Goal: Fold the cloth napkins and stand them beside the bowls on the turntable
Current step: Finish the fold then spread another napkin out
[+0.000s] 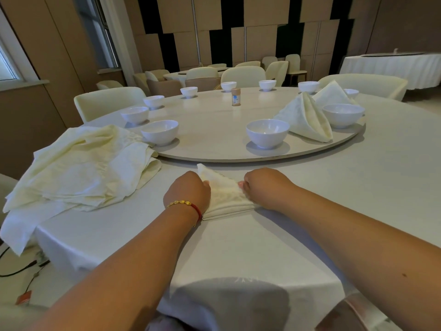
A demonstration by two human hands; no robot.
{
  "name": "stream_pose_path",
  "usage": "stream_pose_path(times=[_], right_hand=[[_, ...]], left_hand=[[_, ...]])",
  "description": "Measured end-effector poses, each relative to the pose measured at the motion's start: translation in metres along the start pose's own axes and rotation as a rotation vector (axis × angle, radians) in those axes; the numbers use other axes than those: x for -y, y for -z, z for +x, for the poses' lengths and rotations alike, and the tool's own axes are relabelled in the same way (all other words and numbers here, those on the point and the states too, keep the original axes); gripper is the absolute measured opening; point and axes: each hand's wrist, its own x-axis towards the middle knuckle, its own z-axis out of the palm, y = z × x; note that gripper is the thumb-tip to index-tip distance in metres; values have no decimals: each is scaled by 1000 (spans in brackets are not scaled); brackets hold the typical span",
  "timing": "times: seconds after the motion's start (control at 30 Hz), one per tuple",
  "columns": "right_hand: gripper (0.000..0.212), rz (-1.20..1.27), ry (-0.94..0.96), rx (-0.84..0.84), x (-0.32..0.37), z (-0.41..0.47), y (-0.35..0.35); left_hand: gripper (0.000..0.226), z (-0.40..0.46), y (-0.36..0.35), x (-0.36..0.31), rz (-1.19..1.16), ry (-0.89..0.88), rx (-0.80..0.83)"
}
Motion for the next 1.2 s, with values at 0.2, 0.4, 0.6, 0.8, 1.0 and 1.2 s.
stream_pose_path(times=[0.2, 0.4, 0.6, 0.8, 1.0, 1.2], right_hand=[[34, -1, -2, -24, 0, 2, -2], [28, -35, 7, -4, 0, -1, -2], [31, -79, -30, 26, -5, -12, 5], [61, -91, 84, -609, -2, -27, 6], [84, 504, 367, -104, 2, -44, -7], [102, 216, 354, 170, -3, -48, -7]], left_hand=[[31, -7, 4, 5, -70, -372, -246], [61, -5, -14, 13, 275, -536, 268], [72, -3, -14, 13, 343, -509, 329], [78, -5, -13, 12, 364, -520, 324], [74, -5, -14, 14, 361, -531, 313], [57, -1, -10, 17, 313, -548, 356]])
